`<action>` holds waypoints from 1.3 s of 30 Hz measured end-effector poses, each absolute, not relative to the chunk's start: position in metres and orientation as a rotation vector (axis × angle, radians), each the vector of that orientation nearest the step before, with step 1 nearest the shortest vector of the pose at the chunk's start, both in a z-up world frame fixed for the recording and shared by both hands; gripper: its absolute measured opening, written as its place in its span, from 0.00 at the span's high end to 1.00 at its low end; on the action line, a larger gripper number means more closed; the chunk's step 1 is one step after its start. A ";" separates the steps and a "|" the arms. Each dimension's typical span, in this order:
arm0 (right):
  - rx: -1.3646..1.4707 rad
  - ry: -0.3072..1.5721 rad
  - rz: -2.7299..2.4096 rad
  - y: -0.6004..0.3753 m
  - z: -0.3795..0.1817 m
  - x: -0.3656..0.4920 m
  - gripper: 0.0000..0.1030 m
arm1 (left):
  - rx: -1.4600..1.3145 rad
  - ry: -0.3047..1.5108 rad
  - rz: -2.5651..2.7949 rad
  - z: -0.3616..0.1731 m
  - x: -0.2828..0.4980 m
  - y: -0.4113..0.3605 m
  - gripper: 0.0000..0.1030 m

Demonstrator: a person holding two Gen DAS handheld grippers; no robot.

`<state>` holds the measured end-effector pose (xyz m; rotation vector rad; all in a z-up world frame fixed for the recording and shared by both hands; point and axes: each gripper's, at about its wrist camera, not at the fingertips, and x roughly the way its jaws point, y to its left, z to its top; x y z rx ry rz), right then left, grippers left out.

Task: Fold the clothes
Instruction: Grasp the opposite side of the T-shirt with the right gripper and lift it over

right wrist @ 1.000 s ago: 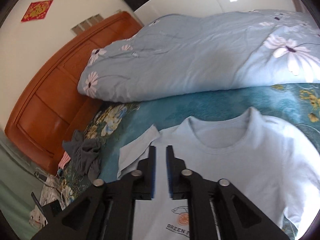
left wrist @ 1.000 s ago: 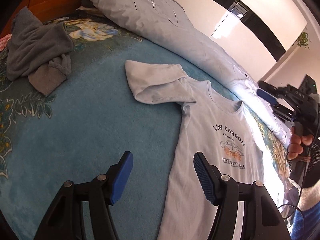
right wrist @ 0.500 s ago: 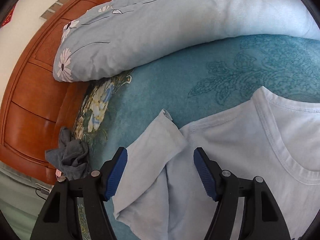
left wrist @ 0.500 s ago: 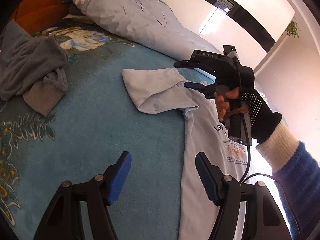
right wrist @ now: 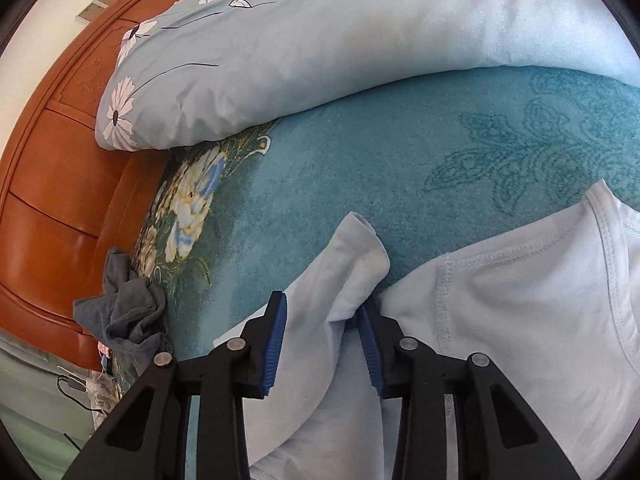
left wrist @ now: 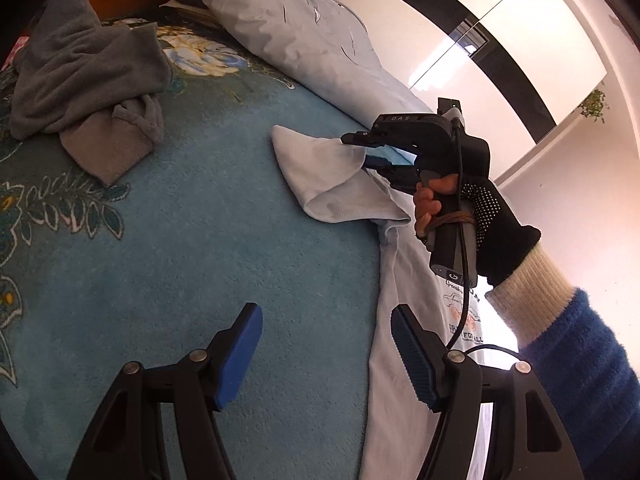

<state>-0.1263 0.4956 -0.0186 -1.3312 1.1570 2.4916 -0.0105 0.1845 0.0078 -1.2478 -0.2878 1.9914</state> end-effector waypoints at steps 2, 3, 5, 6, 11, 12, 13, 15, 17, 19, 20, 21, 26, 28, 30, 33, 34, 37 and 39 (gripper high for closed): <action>-1.349 1.133 2.510 0.490 -0.012 -0.129 0.96 | -1.247 -0.250 2.019 0.009 -0.009 0.185 0.31; -1.351 1.112 2.533 0.485 -0.005 -0.129 0.96 | -1.244 -0.231 2.034 0.010 -0.009 0.186 0.31; -1.331 1.068 2.611 0.474 0.016 -0.127 0.96 | -1.231 -0.206 2.041 0.011 -0.006 0.188 0.31; -1.319 1.045 2.652 0.469 0.028 -0.126 0.96 | -1.230 -0.198 2.039 0.011 -0.005 0.189 0.31; -1.133 1.033 2.827 0.461 0.102 -0.104 0.96 | -1.241 -0.155 2.034 0.009 -0.002 0.205 0.31; -1.087 1.015 2.865 0.461 0.119 -0.098 0.96 | -1.240 -0.162 2.031 0.010 -0.003 0.211 0.31; -1.045 0.992 2.897 0.461 0.135 -0.092 0.96 | -1.240 -0.171 2.023 0.011 -0.005 0.218 0.31; -0.972 0.961 2.948 0.463 0.164 -0.078 0.96 | -1.238 -0.196 1.990 0.015 -0.009 0.238 0.31; -0.914 0.936 2.975 0.469 0.188 -0.064 0.96 | -1.225 -0.197 1.968 0.020 -0.014 0.262 0.31; -0.858 0.918 2.997 0.475 0.209 -0.050 0.96 | -1.231 -0.177 1.950 0.023 -0.019 0.290 0.31; -0.833 0.915 3.008 0.479 0.219 -0.043 0.96 | -1.232 -0.168 1.949 0.024 -0.022 0.305 0.31; -0.807 0.913 3.018 0.483 0.228 -0.036 0.96 | -1.229 -0.142 1.965 0.023 -0.027 0.320 0.31; -0.739 0.878 3.015 0.501 0.254 -0.008 0.96 | -1.318 0.032 2.111 -0.001 -0.050 0.383 0.31; -0.723 0.865 3.007 0.509 0.260 0.003 0.96 | -1.359 0.034 2.188 -0.010 -0.060 0.386 0.31; -0.693 0.867 2.998 0.524 0.258 0.017 0.96 | -1.371 -0.024 2.274 -0.011 -0.070 0.373 0.31; -0.632 0.890 2.961 0.551 0.244 0.045 0.96 | -1.371 -0.057 2.299 -0.012 -0.077 0.360 0.32; -0.614 0.905 2.938 0.560 0.233 0.057 0.96 | -1.370 -0.062 2.297 -0.012 -0.079 0.356 0.32; -0.562 0.960 2.852 0.588 0.190 0.100 0.96 | -1.365 -0.078 2.291 -0.012 -0.084 0.344 0.32; -0.547 0.991 2.775 0.603 0.152 0.130 0.96 | -1.361 -0.091 2.284 -0.013 -0.087 0.337 0.31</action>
